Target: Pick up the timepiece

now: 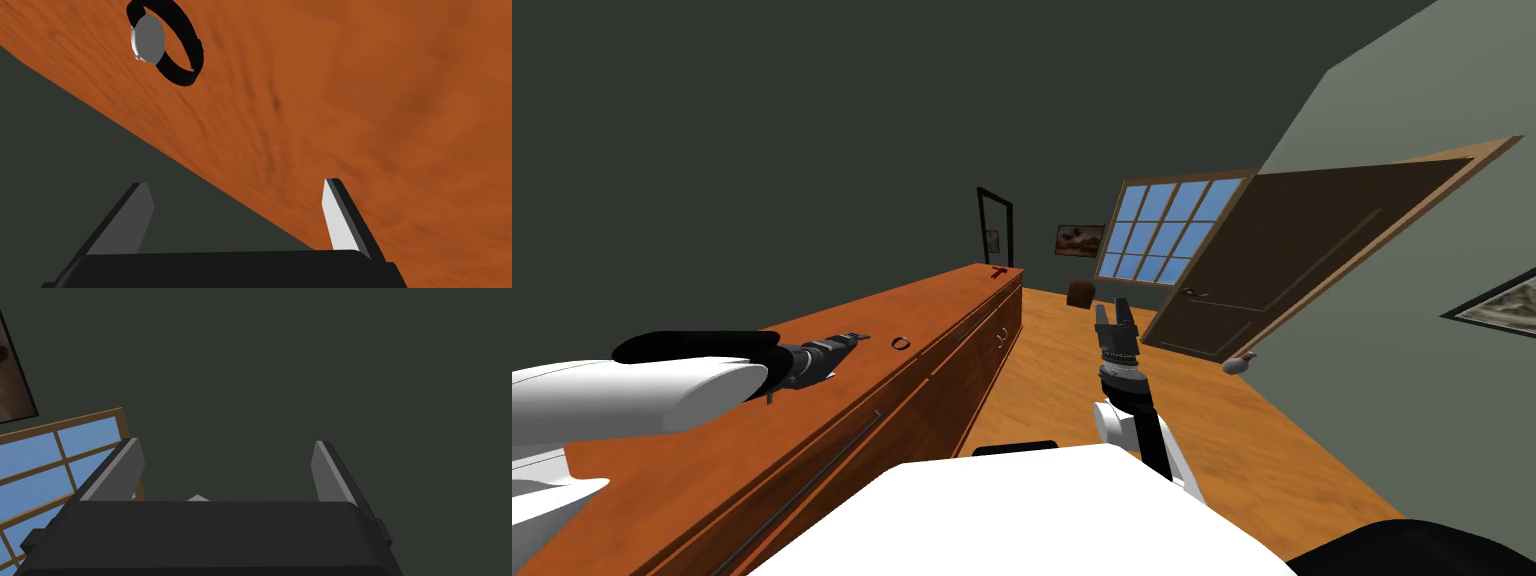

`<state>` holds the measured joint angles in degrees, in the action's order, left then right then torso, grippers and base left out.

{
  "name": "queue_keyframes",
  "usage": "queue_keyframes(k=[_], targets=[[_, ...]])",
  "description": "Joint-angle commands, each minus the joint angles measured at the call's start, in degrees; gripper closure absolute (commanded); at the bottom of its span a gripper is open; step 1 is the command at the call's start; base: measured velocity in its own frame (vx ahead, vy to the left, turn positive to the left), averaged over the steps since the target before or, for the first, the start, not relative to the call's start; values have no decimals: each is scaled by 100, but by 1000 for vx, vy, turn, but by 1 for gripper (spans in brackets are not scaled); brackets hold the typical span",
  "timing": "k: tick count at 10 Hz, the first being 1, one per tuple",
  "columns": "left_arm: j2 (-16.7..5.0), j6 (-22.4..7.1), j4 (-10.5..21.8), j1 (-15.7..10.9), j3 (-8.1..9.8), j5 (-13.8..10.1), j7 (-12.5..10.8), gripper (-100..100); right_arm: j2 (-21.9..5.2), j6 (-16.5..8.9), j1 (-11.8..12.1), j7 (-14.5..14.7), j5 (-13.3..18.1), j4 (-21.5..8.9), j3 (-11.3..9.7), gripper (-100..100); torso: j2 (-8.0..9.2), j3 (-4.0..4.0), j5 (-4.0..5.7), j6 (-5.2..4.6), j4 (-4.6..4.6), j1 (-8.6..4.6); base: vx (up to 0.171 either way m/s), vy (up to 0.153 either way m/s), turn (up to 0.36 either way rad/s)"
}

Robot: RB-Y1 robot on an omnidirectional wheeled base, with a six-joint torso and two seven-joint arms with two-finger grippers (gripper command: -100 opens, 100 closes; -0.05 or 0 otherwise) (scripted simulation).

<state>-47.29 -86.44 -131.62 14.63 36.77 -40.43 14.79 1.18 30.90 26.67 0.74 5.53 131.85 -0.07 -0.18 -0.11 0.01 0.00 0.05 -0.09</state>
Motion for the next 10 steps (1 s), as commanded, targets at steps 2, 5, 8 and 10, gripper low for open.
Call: queue_keyframes(k=[2,5,8,10], targets=[[-118,-388,126,-19,149,-195,97,-100,0,0,0,0,0,0,0,0,-5,-3,0,-2,1,0,65,-22,-93],[-288,-894,315,-18,414,-532,250,-100,0,0,0,0,0,0,0,0,-5,-3,1,0,1,-6,68,-36,-90],[-358,-1248,406,-16,531,-685,318,-100,0,0,0,0,0,0,0,0,-9,-5,1,-1,2,-5,69,-24,-69],[-418,-1518,491,-12,638,-827,381,-100,0,0,0,0,0,0,0,0,-9,-5,1,-1,2,-3,67,-20,-80]])
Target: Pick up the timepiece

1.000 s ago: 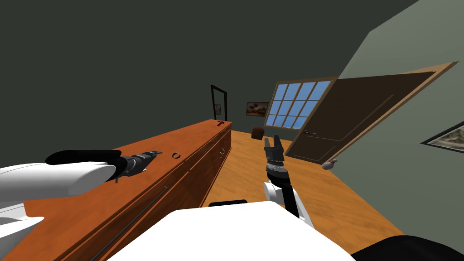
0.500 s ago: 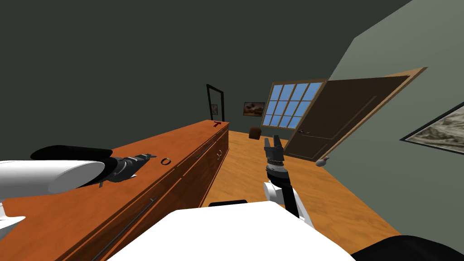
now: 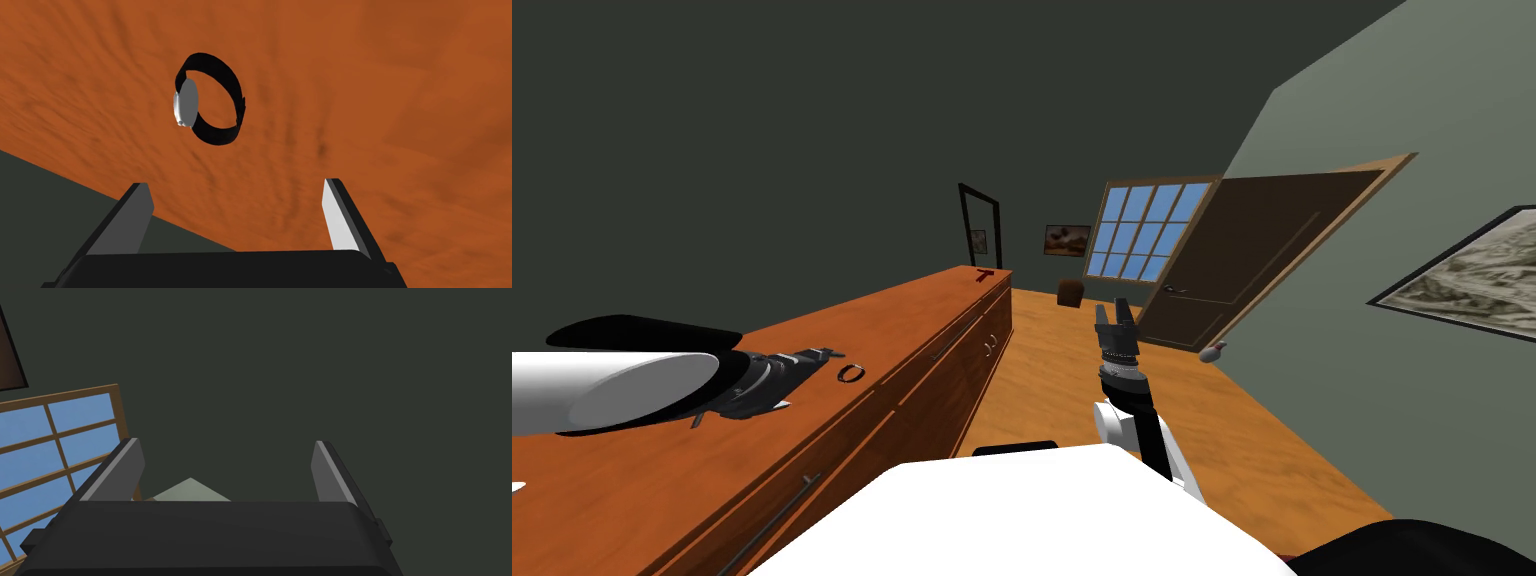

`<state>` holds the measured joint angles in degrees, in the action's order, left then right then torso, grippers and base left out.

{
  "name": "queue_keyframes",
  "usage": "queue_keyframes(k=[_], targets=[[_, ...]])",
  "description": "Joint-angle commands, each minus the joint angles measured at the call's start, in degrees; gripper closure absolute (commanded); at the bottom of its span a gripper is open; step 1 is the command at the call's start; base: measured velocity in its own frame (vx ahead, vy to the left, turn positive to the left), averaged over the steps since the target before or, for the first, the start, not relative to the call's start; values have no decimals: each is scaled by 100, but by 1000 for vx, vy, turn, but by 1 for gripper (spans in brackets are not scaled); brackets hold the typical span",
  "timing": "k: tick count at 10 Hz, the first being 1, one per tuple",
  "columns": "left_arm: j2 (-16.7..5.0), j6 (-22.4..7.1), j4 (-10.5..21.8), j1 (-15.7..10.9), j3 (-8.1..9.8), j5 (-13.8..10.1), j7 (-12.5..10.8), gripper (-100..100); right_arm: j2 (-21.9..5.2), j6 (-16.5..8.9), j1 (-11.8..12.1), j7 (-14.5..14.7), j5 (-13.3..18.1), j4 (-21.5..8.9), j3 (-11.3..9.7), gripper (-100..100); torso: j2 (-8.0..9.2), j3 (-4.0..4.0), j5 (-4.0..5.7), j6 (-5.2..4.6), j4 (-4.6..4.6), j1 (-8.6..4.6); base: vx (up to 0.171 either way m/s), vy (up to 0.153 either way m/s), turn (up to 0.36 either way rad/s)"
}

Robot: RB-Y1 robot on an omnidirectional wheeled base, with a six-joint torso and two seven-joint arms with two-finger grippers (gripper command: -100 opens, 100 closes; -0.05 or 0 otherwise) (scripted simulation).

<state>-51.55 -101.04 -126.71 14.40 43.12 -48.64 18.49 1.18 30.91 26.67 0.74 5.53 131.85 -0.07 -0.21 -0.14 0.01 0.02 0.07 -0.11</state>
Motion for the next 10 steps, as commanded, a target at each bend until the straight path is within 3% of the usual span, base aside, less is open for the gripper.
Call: queue_keyframes(k=[1,4,9,10], targets=[[-41,-286,78,14,97,-134,67,-100,0,0,0,0,0,0,0,0,0,0,0,0,0,0,72,-26,-92],[-80,-576,146,17,177,-245,115,-100,0,0,0,0,0,0,0,0,0,0,1,-2,0,-2,60,-20,-64],[-146,-1374,286,6,336,-489,215,-100,0,0,0,0,0,0,0,0,3,2,0,0,-1,3,69,-19,-68],[-151,-1265,299,-1,314,-464,214,-100,0,0,0,0,0,0,0,0,0,0,-1,-1,0,3,33,-2,-11]])
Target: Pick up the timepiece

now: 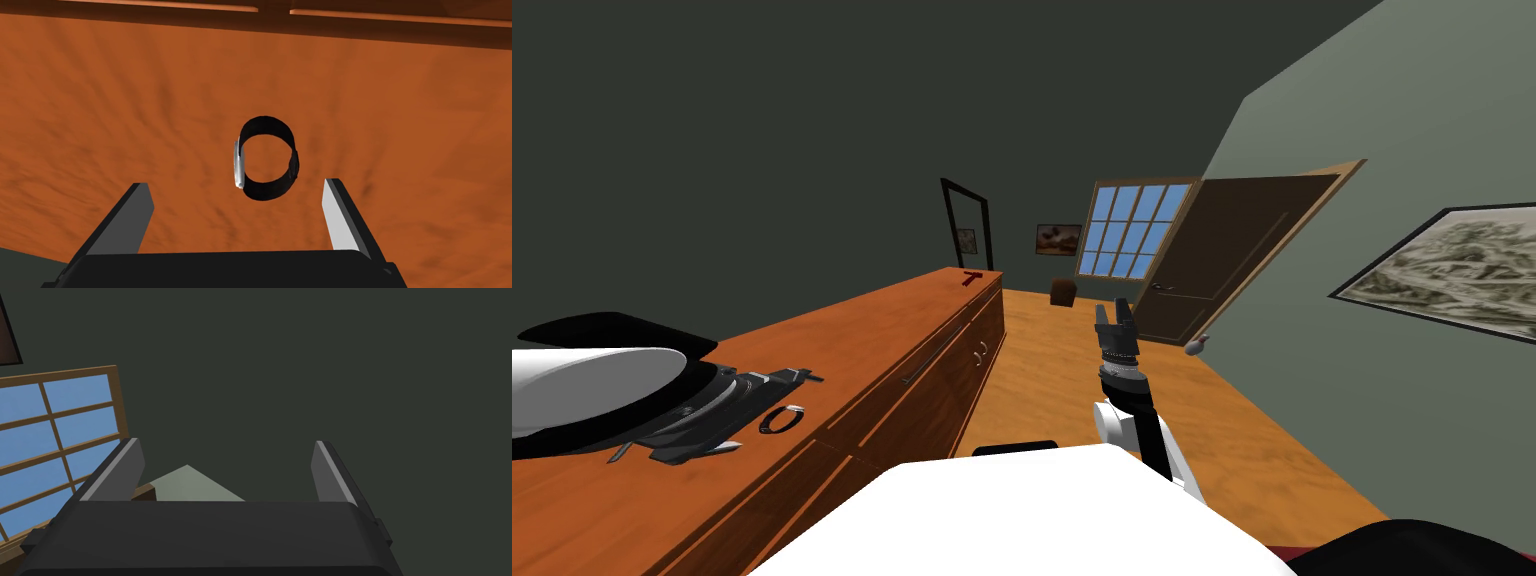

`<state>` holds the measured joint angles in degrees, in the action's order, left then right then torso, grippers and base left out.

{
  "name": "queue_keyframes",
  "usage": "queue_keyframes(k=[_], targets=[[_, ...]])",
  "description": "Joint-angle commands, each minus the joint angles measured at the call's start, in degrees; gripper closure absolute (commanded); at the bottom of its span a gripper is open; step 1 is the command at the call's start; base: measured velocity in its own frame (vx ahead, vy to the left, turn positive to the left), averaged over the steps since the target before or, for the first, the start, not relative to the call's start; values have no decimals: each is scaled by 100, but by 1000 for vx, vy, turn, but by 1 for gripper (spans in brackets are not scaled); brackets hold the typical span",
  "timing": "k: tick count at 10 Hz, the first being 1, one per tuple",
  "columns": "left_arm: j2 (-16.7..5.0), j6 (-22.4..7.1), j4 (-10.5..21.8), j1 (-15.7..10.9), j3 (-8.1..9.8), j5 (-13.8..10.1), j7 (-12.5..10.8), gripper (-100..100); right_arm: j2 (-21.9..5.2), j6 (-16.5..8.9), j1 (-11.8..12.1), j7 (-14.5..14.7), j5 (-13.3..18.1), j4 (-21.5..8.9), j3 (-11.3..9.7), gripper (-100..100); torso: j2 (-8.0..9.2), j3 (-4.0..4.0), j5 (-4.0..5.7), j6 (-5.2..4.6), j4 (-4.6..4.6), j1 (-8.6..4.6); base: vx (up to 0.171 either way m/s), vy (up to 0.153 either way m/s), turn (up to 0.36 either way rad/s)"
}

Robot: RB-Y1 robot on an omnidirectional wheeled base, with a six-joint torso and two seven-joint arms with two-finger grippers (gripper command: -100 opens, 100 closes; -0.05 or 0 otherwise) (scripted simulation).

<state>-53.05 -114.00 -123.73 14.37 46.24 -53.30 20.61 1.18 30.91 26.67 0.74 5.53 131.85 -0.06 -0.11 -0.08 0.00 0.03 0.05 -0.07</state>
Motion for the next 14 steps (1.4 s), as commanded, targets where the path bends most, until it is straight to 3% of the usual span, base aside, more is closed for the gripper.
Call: queue_keyframes(k=[1,2,5,6,7,11,12,13,14], targets=[[0,0,0,0,0,0,0,0,0,0,0,0,0,0,0,0,0,0,0,0,0,0,6,0,2],[55,188,110,27,-133,130,38,-100,0,0,0,0,0,0,0,0,10,6,0,0,-3,1,-7,4,-40],[137,466,275,67,-331,324,94,-100,0,0,-1,0,0,0,0,0,23,14,-2,0,-6,5,-18,9,-31],[121,408,246,50,-309,294,75,-100,0,0,-1,0,0,0,0,0,23,14,-2,0,-6,6,-7,5,-5],[124,429,251,52,-317,300,79,100,0,0,-1,0,0,0,0,0,21,13,-1,1,-6,4,-3,1,18],[125,432,250,49,-314,298,78,100,0,0,0,0,0,0,0,0,13,7,2,2,-2,-1,0,0,-6],[125,430,250,50,-315,298,79,0,0,0,0,0,0,0,0,0,15,9,1,1,-3,-1,0,0,0],[69,235,138,33,-166,162,47,100,0,0,0,0,0,0,0,0,16,9,1,1,-3,0,11,-5,46],[55,188,110,27,-133,130,38,100,0,0,0,0,0,0,0,0,16,11,4,4,-5,-4,18,-10,39]])
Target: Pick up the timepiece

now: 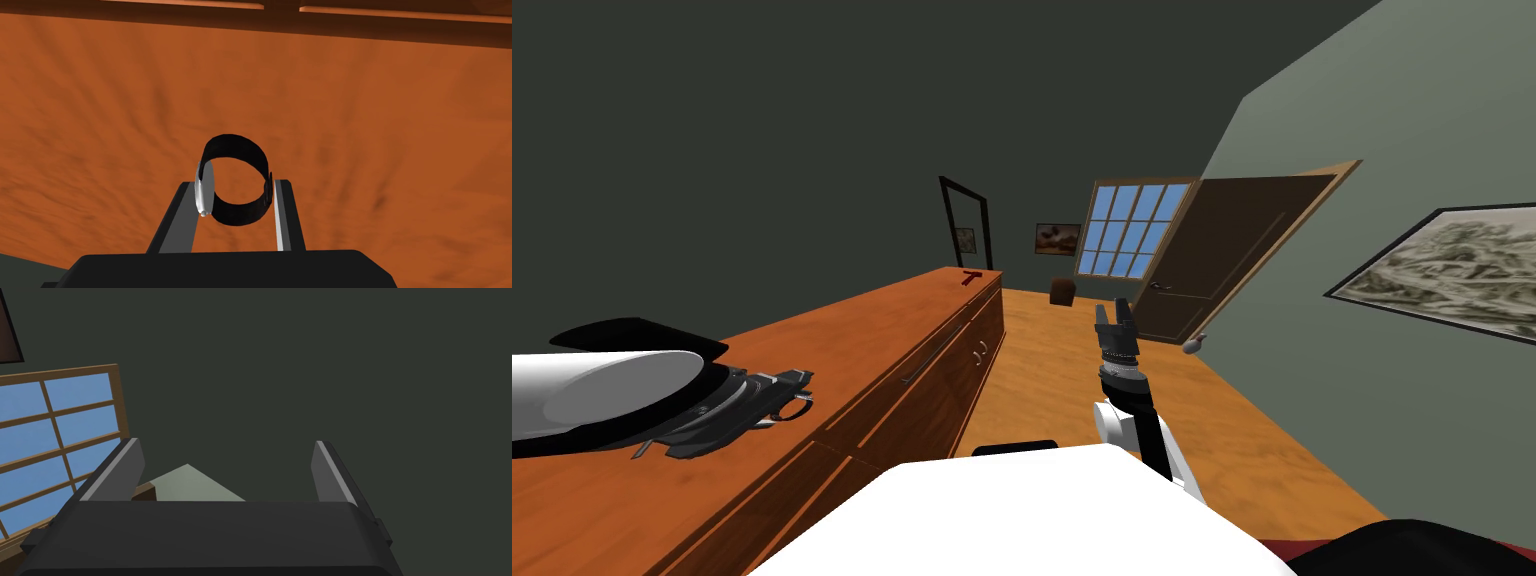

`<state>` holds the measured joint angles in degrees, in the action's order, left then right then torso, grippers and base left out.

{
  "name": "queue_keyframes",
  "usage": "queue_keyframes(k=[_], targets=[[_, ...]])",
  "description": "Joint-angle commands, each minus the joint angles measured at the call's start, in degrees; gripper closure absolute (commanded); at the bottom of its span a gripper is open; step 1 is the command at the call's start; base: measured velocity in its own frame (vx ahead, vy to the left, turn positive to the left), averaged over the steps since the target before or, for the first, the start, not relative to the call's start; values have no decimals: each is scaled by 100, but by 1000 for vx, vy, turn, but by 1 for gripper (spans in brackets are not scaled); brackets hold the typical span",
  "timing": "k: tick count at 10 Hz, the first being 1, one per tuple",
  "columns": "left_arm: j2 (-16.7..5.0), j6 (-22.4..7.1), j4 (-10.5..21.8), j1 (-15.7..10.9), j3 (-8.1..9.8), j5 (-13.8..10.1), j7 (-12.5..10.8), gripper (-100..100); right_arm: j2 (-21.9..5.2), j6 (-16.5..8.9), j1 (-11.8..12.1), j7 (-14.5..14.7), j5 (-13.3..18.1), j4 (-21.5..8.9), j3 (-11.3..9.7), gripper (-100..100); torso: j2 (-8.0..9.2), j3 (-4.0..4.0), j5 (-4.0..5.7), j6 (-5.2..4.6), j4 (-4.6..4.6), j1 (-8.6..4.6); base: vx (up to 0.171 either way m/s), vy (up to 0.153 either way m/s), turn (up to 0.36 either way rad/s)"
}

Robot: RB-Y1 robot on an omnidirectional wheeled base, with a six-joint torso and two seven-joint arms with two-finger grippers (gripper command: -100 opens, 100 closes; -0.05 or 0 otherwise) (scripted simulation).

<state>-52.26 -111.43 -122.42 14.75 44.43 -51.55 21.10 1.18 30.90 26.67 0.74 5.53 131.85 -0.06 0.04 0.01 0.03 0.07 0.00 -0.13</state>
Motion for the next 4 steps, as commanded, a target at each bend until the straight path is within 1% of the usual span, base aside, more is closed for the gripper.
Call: queue_keyframes(k=[1,2,3,4], targets=[[-52,-161,-76,-24,114,-110,-29,100,0,0,0,0,0,0,0,0,0,0,0,0,0,0,17,-10,26],[-80,-254,-131,-37,181,-175,-48,100,0,0,0,0,0,0,0,0,-1,0,1,-1,0,-1,18,-9,26],[-77,-186,-75,-46,129,-133,-37,100,0,0,0,0,0,0,0,0,-2,-1,1,-2,0,-1,8,-4,5],[-82,-205,-80,-50,136,-140,-41,0,0,0,0,0,0,0,0,0,-1,-1,-2,-3,1,2,0,0,0]])
